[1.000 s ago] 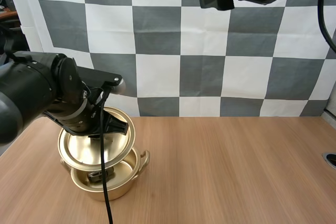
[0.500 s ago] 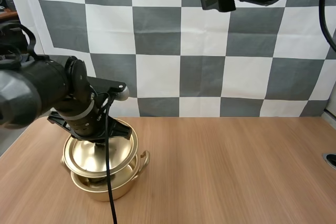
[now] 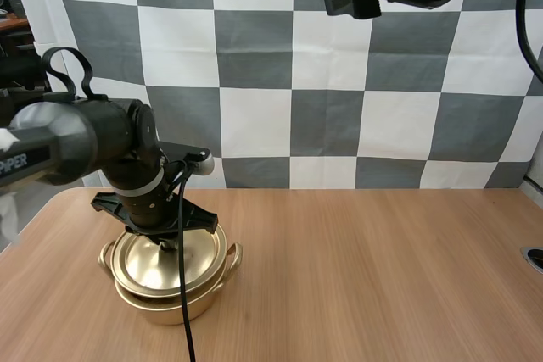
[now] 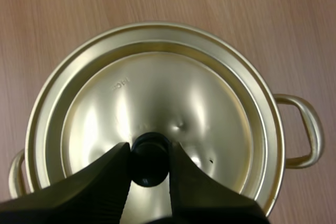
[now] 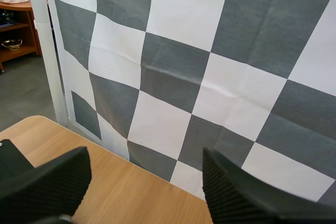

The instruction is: Open the pot, put the car inside, and close it

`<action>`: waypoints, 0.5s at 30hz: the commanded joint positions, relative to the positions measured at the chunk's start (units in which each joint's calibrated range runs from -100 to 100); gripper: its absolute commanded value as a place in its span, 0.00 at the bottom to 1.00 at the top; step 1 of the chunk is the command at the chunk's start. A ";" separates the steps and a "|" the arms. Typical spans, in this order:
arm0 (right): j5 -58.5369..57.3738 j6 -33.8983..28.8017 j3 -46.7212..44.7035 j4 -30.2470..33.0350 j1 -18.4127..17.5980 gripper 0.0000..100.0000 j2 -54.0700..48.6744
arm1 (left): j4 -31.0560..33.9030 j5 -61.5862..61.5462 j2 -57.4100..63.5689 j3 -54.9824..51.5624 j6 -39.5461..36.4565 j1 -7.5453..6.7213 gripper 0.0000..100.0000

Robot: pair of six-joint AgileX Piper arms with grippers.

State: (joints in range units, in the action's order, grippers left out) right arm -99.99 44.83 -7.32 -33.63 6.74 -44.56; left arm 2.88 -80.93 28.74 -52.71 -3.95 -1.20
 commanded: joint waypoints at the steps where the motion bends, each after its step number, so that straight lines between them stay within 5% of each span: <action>1: -0.01 -0.04 -0.01 0.04 0.01 1.00 -0.06 | -0.05 -0.12 -0.75 0.04 -0.02 0.05 0.00; 15: -0.01 -0.04 -0.01 0.04 0.01 1.00 -0.06 | -0.05 -0.79 -1.52 0.04 -2.26 0.05 0.00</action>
State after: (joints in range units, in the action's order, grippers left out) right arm -99.99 44.83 -7.32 -33.63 6.74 -44.56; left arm 2.88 -81.55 27.20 -52.71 -6.17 -1.20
